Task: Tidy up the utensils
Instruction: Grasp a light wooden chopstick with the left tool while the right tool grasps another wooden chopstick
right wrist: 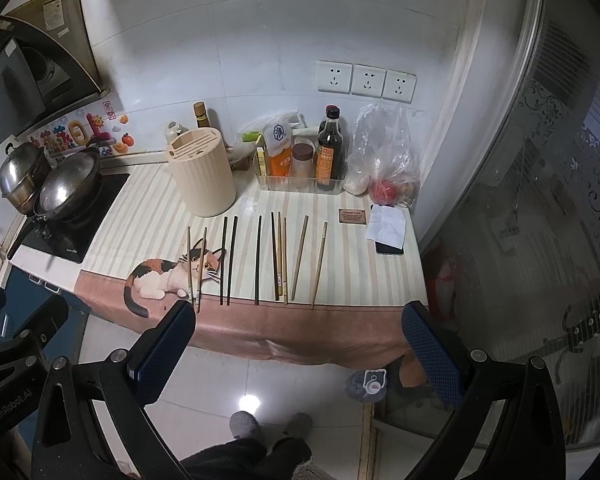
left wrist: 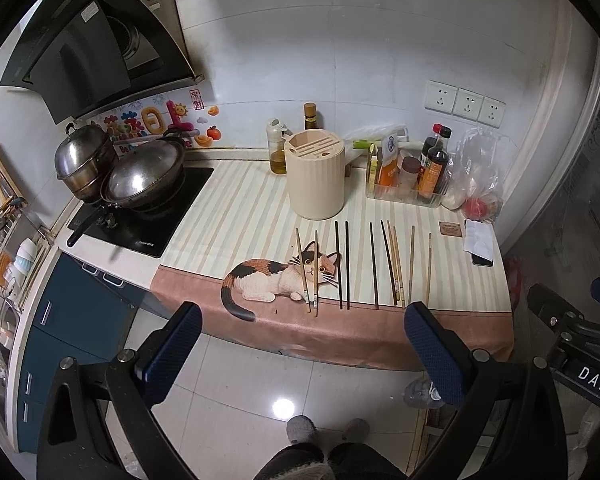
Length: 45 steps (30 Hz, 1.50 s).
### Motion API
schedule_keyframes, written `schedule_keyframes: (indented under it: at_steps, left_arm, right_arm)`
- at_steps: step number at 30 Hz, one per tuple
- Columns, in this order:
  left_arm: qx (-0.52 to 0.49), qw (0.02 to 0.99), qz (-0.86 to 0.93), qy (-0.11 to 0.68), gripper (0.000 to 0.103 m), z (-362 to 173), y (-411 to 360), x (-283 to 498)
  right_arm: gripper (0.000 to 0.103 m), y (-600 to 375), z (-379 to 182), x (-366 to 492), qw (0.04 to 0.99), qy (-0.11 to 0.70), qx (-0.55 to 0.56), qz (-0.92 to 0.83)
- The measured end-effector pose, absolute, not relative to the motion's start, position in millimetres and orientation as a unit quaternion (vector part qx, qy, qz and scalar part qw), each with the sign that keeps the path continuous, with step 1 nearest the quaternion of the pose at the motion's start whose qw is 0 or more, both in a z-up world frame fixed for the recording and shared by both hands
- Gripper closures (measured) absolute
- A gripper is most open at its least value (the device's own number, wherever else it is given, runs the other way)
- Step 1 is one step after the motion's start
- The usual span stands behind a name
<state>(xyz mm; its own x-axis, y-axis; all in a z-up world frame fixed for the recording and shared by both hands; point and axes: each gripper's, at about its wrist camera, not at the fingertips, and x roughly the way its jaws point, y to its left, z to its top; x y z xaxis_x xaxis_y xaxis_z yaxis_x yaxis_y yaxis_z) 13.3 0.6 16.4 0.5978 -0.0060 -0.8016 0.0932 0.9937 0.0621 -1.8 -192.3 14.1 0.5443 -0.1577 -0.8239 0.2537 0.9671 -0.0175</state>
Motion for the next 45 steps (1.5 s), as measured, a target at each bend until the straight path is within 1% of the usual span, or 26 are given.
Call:
schedule_keyframes:
  at_steps: [18, 21, 25, 31, 32, 34, 35, 37, 38, 40, 41, 43, 45]
  left_arm:
    - [0.052, 0.896, -0.021, 0.441, 0.000, 12.9, 5.3, 16.5]
    - [0.061, 0.903, -0.011, 0.426, 0.000, 3.3, 11.1, 26.9]
    - [0.066, 0.910, -0.005, 0.409, 0.000, -18.3, 24.0, 59.3]
    - [0.074, 0.896, -0.012, 0.437, 0.000, -72.3, 42.4, 119.6]
    - [0.075, 0.893, -0.011, 0.443, 0.000, -80.0, 44.2, 128.5]
    - [0.073, 0.883, -0.001, 0.464, 0.000, -102.1, 48.8, 151.8]
    - [0.069, 0.879, 0.000, 0.472, 0.000, -109.6, 51.4, 160.0]
    - [0.060, 0.865, -0.003, 0.499, 0.000, -134.8, 57.3, 182.4]
    - [0.056, 0.857, -0.007, 0.512, 0.002, -146.4, 57.8, 192.5]
    - [0.049, 0.842, -0.010, 0.537, 0.004, -168.0, 59.9, 208.2]
    - [0.047, 0.834, -0.010, 0.549, 0.004, -181.1, 59.7, 216.1]
    - [0.044, 0.823, -0.007, 0.566, 0.005, -204.8, 55.8, 230.0]
    - [0.048, 0.812, -0.001, 0.582, 0.026, -225.8, 52.4, 243.1]
  right_arm:
    - [0.000, -187.3, 13.7, -2.5, 0.875, 0.464, 0.057, -0.126]
    - [0.000, -188.3, 7.9, 5.0, 0.874, 0.460, 0.066, -0.142]
    - [0.000, -188.9, -10.3, 23.8, 0.875, 0.451, 0.080, -0.160]
    - [0.001, -194.3, -65.6, 70.3, 0.858, 0.469, 0.099, -0.185]
    - [0.003, -197.9, -78.0, 80.1, 0.851, 0.479, 0.107, -0.189]
    - [0.021, -203.2, -103.2, 99.5, 0.839, 0.498, 0.126, -0.182]
    - [0.026, -204.8, -113.6, 106.2, 0.832, 0.507, 0.134, -0.179]
    - [0.044, -211.3, -140.3, 124.5, 0.820, 0.525, 0.161, -0.162]
    - [0.048, -214.9, -154.8, 134.1, 0.813, 0.534, 0.172, -0.156]
    - [0.063, -218.7, -180.4, 148.5, 0.803, 0.549, 0.183, -0.146]
    - [0.065, -222.3, -195.1, 158.6, 0.797, 0.556, 0.189, -0.139]
    - [0.066, -226.4, -217.3, 174.1, 0.787, 0.572, 0.194, -0.129]
    - [0.066, -233.5, -242.2, 194.4, 0.776, 0.587, 0.198, -0.121]
